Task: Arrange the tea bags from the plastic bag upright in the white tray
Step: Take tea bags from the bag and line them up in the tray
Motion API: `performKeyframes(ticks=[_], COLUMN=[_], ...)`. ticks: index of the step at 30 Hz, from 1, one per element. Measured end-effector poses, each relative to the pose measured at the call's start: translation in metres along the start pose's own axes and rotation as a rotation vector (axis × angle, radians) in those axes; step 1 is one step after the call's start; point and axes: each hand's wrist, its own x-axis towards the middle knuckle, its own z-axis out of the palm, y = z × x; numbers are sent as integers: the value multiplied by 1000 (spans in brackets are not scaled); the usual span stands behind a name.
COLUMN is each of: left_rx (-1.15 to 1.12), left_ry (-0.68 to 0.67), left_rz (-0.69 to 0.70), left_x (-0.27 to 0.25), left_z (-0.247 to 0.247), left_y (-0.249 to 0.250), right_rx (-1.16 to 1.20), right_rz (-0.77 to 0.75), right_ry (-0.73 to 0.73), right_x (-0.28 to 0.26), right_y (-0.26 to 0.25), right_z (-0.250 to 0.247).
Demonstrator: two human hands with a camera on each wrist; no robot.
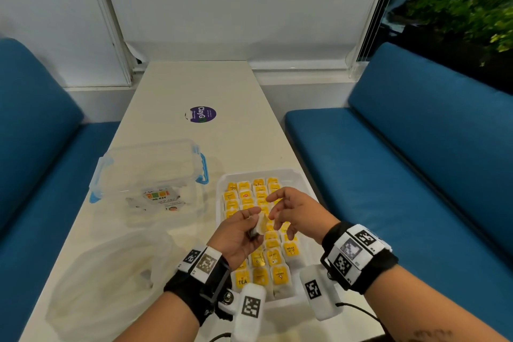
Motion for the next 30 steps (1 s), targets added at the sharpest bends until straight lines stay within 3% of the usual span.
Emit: performKeyframes(ticks=[5,10,18,24,28,30], left_rx=[17,89,198,258,571,757], left_ry=[-52,-4,35,26,87,131], left_rz=[62,90,34,23,86,158], left_x=[-4,-4,-4,-1,4,9], left_z=[6,8,4,0,-5,-11], left_y=[3,4,1,-5,-2,0], right_rx=[110,129,-259,-291,-644,-648], right_rz=[82,165,117,90,41,49], right_ry=[-80,-32,110,30,91,85], right_x=[-1,1,0,-1,0,-1], right_y=[6,7,0,-12,-20,-20], right_z=[3,1,-7,-3,-8,-13])
